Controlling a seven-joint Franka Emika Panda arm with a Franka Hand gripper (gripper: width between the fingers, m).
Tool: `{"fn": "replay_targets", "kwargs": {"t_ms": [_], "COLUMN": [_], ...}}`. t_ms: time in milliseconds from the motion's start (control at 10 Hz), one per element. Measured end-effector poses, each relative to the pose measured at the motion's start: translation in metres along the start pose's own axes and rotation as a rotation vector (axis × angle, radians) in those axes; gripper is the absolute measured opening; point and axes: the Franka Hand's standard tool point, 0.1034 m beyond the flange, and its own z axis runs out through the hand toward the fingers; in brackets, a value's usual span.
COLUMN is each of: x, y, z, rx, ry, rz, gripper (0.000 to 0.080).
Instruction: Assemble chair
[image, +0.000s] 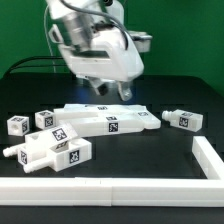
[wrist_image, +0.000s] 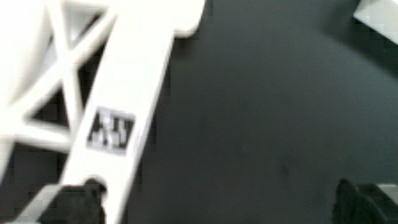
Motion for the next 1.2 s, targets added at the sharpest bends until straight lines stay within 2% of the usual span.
{"fn": "replay_targets", "kwargs": {"t_ms": [100, 500, 700, 800, 900, 1200], "x": [0.008, 0.009, 0.058, 0.081, 0.092, 0.089], "y": [-0.002, 0.001, -0.002, -0.005, -0.001, -0.002], "z": [-0.005, -0.004, -0.025, -0.029, -0.026, -0.026], "rx": [0.007, 0.000, -0.046, -0.047, -0.051, -0.052], "ry": [0.011, 0.005, 0.005, 0.028, 0.034, 0.032], "rz": [-0.083, -0.089, -0.117, -0.132, -0.138, -0.140], "gripper": [0.0649, 0.0649, 0.0649, 0.0649, 0.0649, 0.0649]}}
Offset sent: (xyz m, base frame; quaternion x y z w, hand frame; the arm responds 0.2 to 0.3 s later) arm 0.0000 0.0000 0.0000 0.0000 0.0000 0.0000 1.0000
